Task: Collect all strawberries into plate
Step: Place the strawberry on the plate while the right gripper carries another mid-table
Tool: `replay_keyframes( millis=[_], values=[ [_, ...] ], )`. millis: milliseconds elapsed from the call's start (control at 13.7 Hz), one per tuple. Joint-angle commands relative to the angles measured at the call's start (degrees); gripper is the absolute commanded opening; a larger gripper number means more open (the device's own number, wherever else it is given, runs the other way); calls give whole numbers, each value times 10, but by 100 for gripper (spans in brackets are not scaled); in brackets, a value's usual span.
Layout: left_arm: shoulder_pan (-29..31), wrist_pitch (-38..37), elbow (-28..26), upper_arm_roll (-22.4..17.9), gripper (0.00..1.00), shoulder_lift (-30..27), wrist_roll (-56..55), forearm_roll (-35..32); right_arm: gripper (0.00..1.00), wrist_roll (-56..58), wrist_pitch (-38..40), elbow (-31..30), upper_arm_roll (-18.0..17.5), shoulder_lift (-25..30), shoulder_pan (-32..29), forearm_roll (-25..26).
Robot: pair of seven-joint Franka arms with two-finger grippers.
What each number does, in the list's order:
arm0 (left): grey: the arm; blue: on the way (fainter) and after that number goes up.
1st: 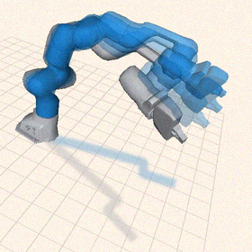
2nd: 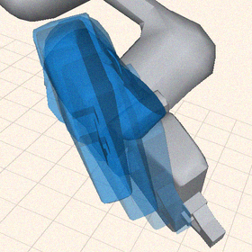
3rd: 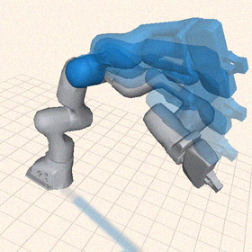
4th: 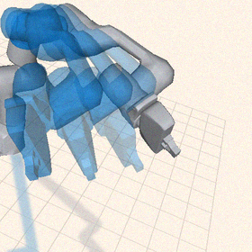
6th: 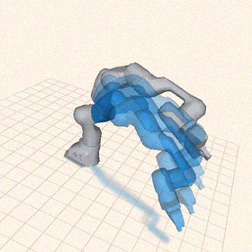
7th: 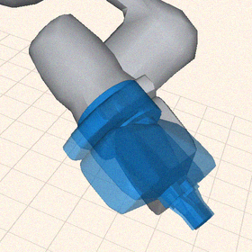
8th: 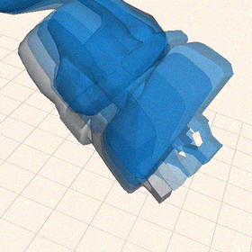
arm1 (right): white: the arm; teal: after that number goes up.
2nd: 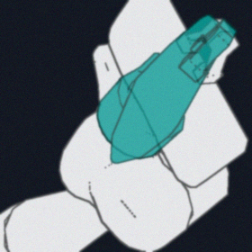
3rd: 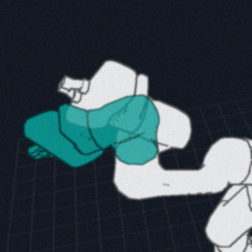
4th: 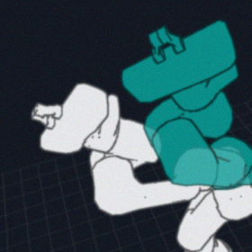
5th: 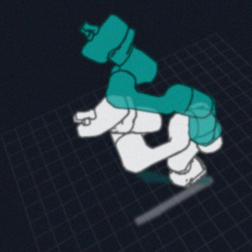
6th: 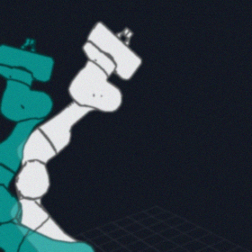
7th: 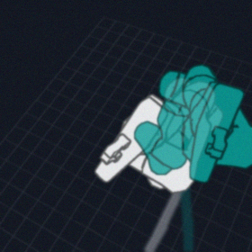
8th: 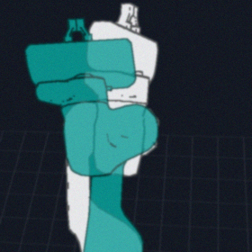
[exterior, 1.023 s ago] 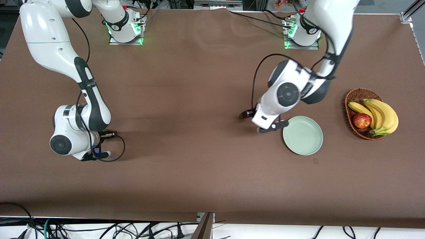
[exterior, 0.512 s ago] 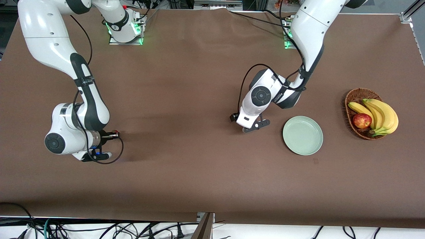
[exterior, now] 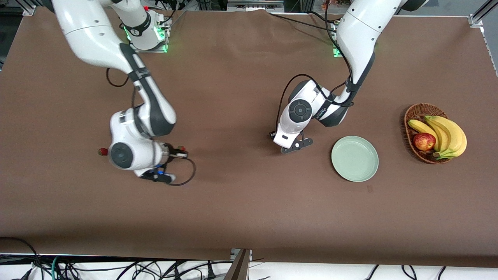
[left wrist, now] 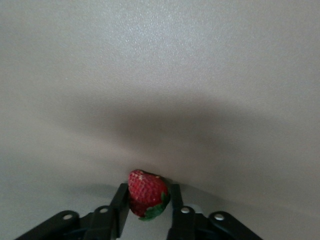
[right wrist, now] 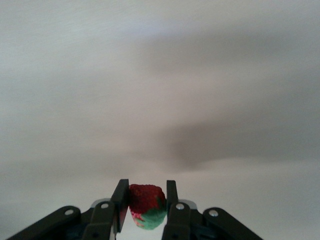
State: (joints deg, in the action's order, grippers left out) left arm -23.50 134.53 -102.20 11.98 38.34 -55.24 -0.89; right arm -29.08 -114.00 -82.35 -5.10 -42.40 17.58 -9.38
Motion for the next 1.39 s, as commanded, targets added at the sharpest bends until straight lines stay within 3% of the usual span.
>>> replay_keyframes(
  millis=[0, 292, 512, 731, 1096, 1169, 1243, 1316],
  values=[
    [4, -13, 4, -6, 0, -14, -7, -17, 0, -69, -26, 6, 4, -4, 27, -11],
    [70, -108, 17, -6, 0, -73, 92, -17, 0, -140, -68, 6, 4, -8, 72, -11],
    [139, -157, 17, -9, 0, -95, 231, -18, 0, -198, -128, 7, -3, -19, 104, -16],
    [218, -158, 16, -27, 0, -85, 380, -72, 0, -288, -252, 30, -11, -57, 154, -42],
    [241, -132, 7, -26, 6, -46, 408, -71, 0, -384, -344, 117, -11, -139, 236, -42],
    [243, -132, 7, -26, 13, -42, 408, -71, 0, -389, -362, 119, -11, -149, 246, -42],
    [243, -132, 7, -26, 27, -40, 408, -71, 0, -390, -378, 119, -11, -157, 252, -42],
    [244, -132, 8, -26, 75, -40, 407, -71, 0, -390, -387, 119, -11, -163, 256, -41]
  ],
)
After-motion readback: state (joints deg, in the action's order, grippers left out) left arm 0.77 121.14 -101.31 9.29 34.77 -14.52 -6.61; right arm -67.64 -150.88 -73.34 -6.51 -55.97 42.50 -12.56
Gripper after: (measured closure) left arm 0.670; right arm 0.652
